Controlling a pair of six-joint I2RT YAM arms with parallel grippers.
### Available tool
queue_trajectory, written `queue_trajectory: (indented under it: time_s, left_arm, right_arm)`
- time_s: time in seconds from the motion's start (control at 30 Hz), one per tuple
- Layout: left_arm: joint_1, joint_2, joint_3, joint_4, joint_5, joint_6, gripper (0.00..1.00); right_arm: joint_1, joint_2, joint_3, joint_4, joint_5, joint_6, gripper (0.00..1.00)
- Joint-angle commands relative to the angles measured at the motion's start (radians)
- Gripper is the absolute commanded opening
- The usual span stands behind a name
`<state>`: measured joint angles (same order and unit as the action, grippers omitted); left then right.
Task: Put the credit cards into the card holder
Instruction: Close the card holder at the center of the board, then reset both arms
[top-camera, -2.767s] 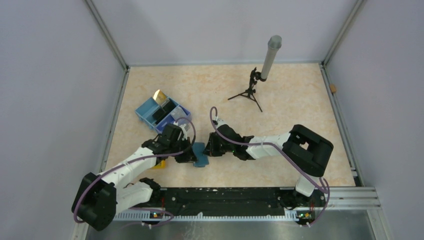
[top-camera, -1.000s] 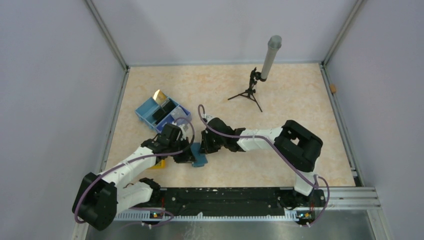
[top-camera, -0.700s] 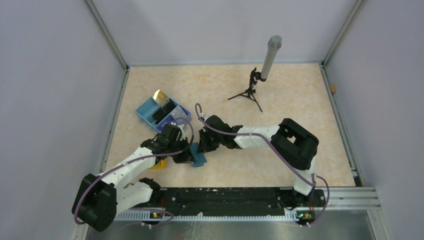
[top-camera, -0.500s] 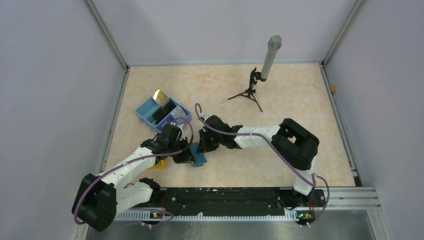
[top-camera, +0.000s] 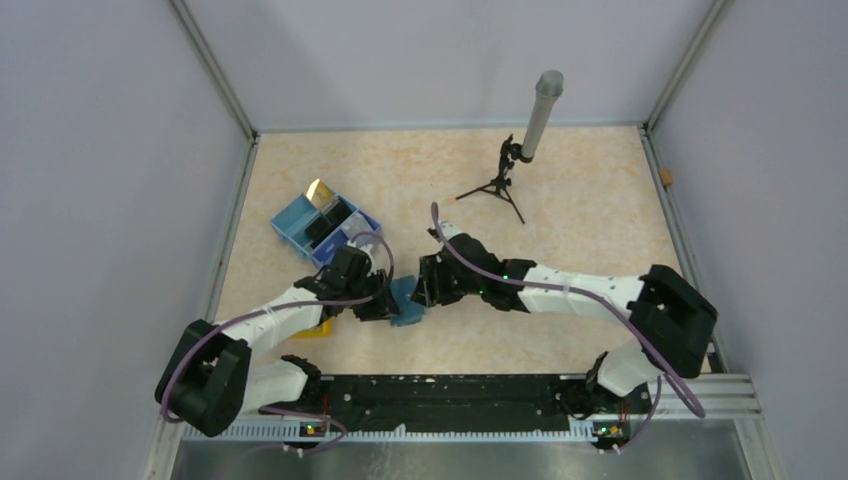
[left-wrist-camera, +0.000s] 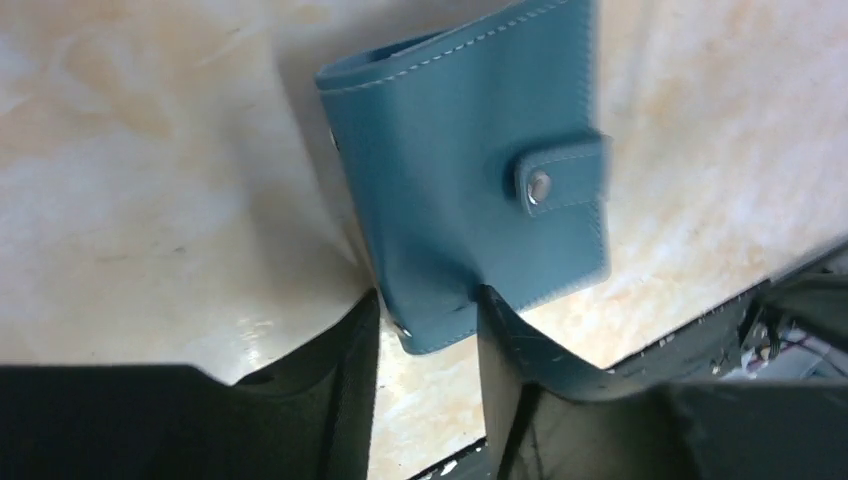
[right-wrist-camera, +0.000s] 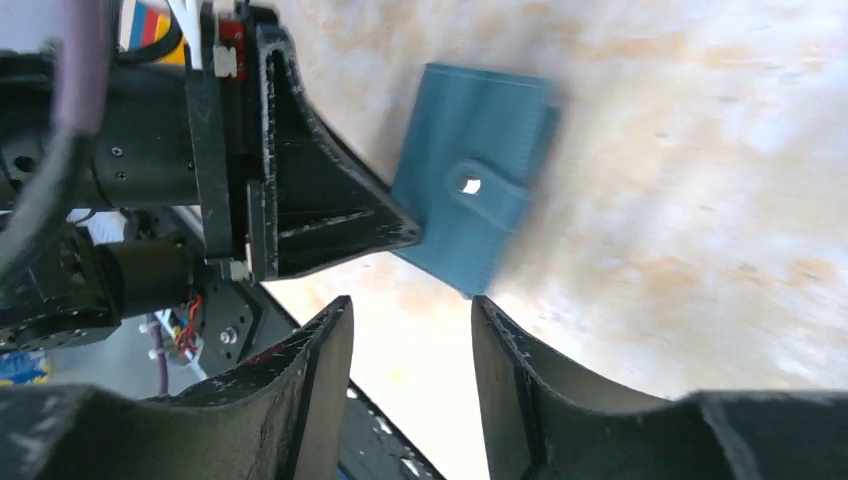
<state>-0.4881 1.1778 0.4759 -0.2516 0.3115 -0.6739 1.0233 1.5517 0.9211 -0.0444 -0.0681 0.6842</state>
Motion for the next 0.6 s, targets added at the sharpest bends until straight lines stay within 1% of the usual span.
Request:
queue_trajectory:
  time_s: [0.0, 0.1, 0.13, 0.27, 0.3, 0.43, 0.57]
  left_arm:
    - [0.019, 0.011, -0.031, 0.009, -0.108, 0.032, 0.51]
    - [0.028, -0.053, -0.016, -0.023, -0.148, 0.047, 0.75]
    - [0.031, -0.084, -0.006, -0.041, -0.161, 0.055, 0.81]
    - [0.043, -0.221, 0.046, -0.110, -0.208, 0.087, 0.96]
    - [0.051, -0.256, 0.064, -0.132, -0.221, 0.092, 0.98]
    - [0.129, -0.365, 0.161, -0.224, -0.275, 0.120, 0.99]
    - [0.254, -0.387, 0.288, -0.291, -0.258, 0.186, 0.99]
  right_arm:
    - [-0.071, -0.150, -0.092, -0.074, 0.093, 0.016, 0.50]
    - [-0.140, -0.253, -0.166, -0.101, 0.116, 0.015, 0.57]
    - [-0.167, -0.285, -0.188, -0.110, 0.119, 0.009, 0.58]
    - [-0.289, -0.403, -0.246, -0.186, 0.136, -0.034, 0.66]
    - [-0.318, -0.433, -0.254, -0.209, 0.156, -0.047, 0.67]
    - [-0.403, -0.565, -0.244, -0.318, 0.268, -0.097, 0.74]
    - [-0.424, -0.700, -0.214, -0.380, 0.411, -0.146, 0.78]
